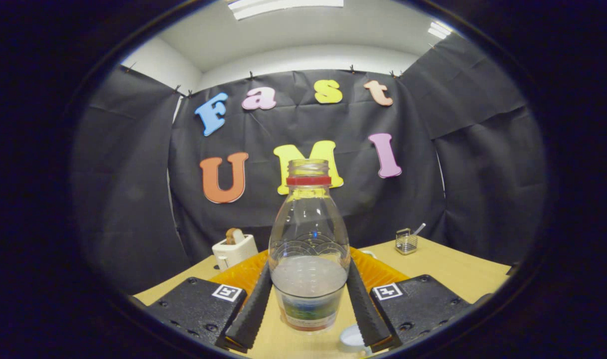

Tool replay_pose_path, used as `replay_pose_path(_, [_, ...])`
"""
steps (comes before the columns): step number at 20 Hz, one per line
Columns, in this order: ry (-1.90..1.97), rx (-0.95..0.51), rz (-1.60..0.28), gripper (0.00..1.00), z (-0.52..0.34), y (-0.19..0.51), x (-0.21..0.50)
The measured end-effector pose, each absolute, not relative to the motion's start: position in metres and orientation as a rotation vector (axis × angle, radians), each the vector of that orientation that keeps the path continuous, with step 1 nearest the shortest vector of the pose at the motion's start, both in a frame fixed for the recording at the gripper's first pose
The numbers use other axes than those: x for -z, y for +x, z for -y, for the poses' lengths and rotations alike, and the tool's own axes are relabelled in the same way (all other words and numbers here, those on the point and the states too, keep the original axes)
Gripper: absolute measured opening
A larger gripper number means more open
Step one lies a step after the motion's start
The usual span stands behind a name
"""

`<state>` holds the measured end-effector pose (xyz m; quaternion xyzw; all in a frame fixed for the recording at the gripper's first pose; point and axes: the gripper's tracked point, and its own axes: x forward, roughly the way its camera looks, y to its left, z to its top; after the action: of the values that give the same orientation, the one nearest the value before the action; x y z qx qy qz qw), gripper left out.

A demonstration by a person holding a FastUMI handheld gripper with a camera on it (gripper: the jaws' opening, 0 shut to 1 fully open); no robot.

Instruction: Take the bottle from table, then pour the juice into the cup, finally place the bottle on the coaster

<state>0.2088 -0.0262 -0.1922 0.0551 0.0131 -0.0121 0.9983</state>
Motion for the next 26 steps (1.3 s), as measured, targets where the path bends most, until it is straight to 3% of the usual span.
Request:
replay_pose_path(8, [0.034,-0.012,-0.076,0.82,-0.01,0.294,0.272])
replay_pose_path(19, [0.014,-0.015,-0.144,0.83,-0.029,0.333,0.345])
replay_pose_path(22, [0.034,-0.03,-0.131,0.88,-0.035,0.33,0.339])
replay_pose_path(23, [0.028,-0.027,-0.13,1.0,-0.034,0.327,0.337])
replay_pose_path(26, [0.016,-0.043,-0.133,1.0,-0.038,0.317,0.324])
